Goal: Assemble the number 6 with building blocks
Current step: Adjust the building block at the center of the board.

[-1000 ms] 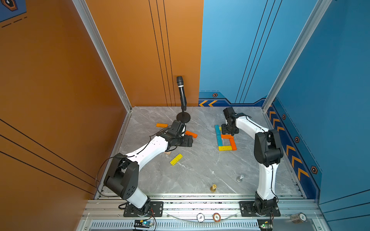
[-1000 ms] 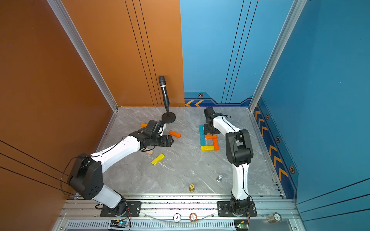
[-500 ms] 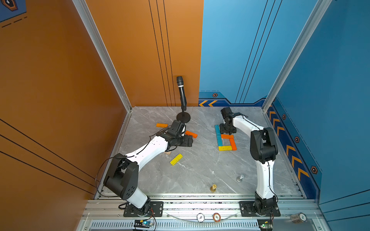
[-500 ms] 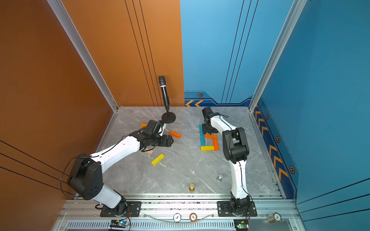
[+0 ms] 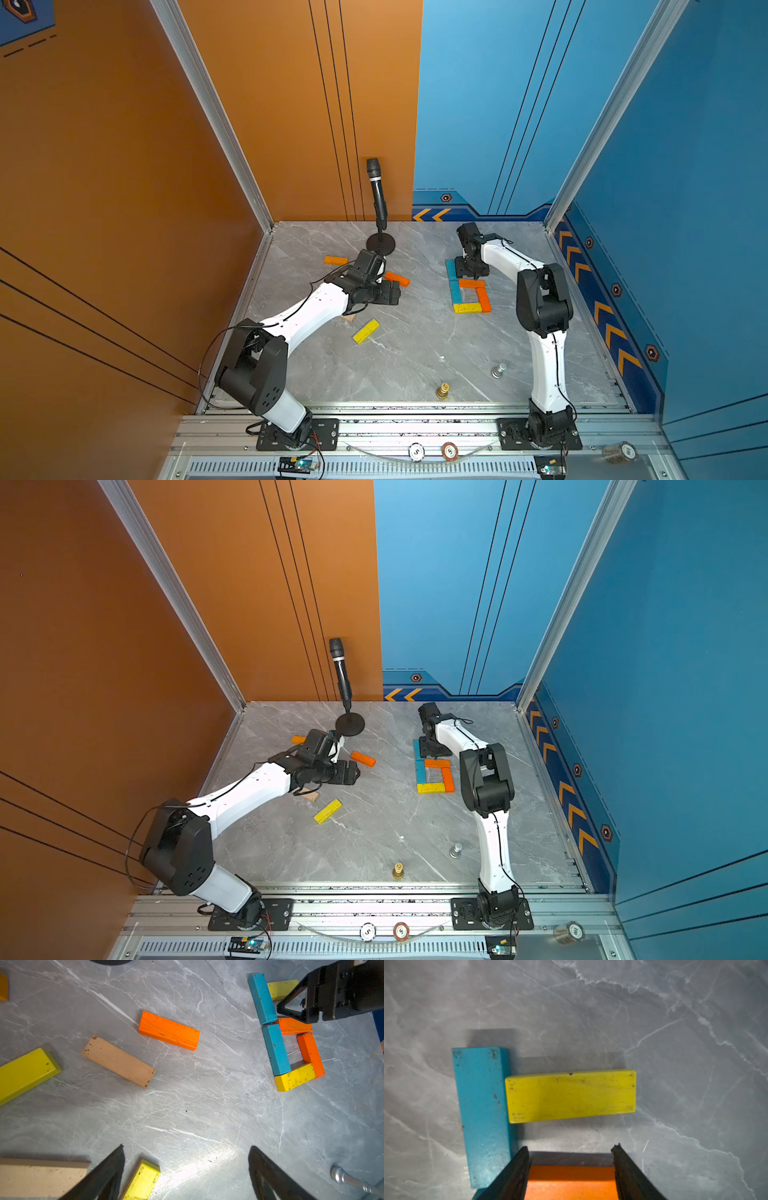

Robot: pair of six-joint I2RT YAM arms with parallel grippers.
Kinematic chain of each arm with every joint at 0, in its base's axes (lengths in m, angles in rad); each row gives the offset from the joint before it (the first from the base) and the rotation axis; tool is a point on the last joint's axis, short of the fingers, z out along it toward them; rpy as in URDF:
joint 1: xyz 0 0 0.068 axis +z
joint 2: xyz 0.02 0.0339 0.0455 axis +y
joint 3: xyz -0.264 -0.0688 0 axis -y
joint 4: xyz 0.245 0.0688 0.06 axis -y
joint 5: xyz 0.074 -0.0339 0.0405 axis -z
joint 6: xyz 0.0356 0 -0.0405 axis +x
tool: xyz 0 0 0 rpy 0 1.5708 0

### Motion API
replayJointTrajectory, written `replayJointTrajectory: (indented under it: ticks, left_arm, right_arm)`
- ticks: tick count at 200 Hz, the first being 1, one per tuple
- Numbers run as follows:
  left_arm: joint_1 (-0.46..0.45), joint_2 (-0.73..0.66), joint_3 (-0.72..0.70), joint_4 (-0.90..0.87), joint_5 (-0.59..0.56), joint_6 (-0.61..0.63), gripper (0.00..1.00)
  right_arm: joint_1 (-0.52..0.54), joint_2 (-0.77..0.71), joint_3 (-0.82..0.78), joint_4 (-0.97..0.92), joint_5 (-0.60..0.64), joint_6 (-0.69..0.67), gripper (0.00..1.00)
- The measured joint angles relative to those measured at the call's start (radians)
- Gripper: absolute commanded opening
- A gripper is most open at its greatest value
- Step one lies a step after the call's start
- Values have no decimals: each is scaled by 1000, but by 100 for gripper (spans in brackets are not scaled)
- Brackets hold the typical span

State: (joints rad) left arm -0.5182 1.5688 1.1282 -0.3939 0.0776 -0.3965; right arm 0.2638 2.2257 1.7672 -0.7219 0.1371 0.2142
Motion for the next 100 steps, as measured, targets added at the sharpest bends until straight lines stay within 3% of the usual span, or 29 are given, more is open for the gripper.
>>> replayJointTrajectory:
  ticks: [100]
  left_arm:
    - [0,-2,0,0,0,0,93]
  right_arm:
    - [6,11,0,0,18,0,65]
